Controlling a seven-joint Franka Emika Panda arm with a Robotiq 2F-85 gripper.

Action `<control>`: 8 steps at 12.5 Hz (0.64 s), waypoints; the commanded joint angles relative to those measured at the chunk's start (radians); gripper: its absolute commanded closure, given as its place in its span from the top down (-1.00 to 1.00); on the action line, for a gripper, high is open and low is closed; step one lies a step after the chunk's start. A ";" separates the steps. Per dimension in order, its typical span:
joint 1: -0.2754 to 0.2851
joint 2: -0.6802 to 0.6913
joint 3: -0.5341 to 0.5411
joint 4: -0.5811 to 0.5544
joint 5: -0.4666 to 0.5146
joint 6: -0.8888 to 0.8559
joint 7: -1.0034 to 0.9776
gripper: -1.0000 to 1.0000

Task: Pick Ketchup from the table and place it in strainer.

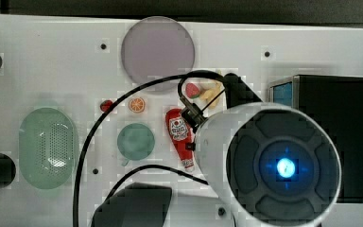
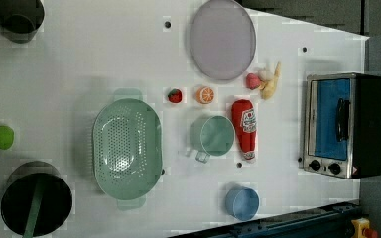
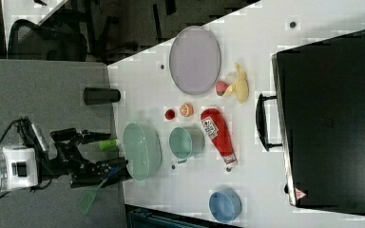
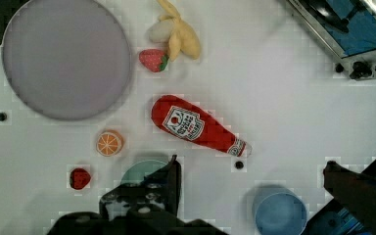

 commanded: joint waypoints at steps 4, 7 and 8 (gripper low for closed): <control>0.003 0.182 0.041 -0.103 0.002 0.010 -0.211 1.00; 0.013 0.250 0.052 -0.160 0.002 0.129 -0.445 1.00; 0.016 0.270 0.053 -0.180 0.002 0.184 -0.529 1.00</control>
